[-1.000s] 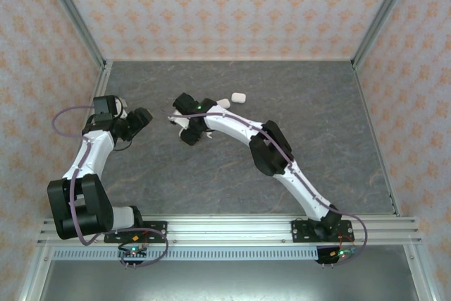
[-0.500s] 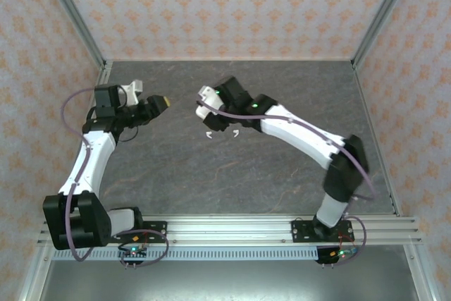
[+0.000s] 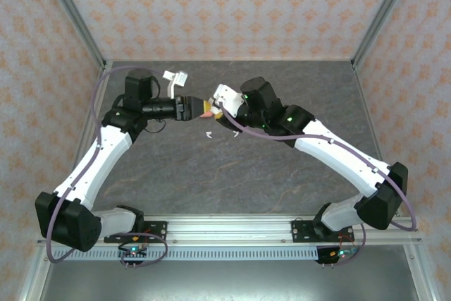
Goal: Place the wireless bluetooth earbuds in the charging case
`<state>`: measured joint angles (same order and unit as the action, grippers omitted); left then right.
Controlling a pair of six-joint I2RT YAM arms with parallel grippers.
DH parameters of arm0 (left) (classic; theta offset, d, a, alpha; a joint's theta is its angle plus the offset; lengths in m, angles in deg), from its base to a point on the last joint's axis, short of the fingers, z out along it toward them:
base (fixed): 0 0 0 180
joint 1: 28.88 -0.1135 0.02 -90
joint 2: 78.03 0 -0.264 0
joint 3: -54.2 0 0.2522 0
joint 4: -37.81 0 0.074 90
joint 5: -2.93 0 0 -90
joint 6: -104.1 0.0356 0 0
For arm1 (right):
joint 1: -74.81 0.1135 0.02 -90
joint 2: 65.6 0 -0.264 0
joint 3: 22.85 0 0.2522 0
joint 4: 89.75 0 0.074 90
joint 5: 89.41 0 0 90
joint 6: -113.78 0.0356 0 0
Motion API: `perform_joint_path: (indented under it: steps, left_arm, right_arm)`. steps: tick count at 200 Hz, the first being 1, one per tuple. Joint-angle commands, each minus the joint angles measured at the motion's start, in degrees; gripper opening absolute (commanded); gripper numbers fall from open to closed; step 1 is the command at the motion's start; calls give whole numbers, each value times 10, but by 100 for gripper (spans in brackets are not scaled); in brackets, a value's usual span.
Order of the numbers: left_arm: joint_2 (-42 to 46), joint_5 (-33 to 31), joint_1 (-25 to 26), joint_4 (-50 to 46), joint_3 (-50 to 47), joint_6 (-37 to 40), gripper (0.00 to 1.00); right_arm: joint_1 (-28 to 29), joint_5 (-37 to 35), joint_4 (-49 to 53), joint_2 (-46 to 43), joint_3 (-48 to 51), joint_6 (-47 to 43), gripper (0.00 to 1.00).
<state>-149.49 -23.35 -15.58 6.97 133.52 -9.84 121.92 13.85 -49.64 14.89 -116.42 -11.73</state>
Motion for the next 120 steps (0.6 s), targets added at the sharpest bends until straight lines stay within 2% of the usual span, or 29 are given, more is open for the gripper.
perform_joint_path:
  steps: [1, 36, 63, 99, 120]
  left_arm:
    - [-7, 10, 12, 20, 24, 5, 70]
    - [-26, 10, 28, -7, 41, 23, 69]
    - [-35, 9, 37, -5, 45, 23, 64]
    - [-39, 13, 42, -11, 49, 30, 52]
    - [-38, 15, 42, -18, 52, 38, 38]
  right_arm:
    - [4, -14, -9, -19, 2, -21, 40]
    - [5, -4, -9, -23, 3, -23, 40]
    - [5, 16, -10, -25, 3, -20, 40]
    - [6, 24, -7, -22, 1, -13, 40]
    - [6, 28, -3, -22, -1, -11, 41]
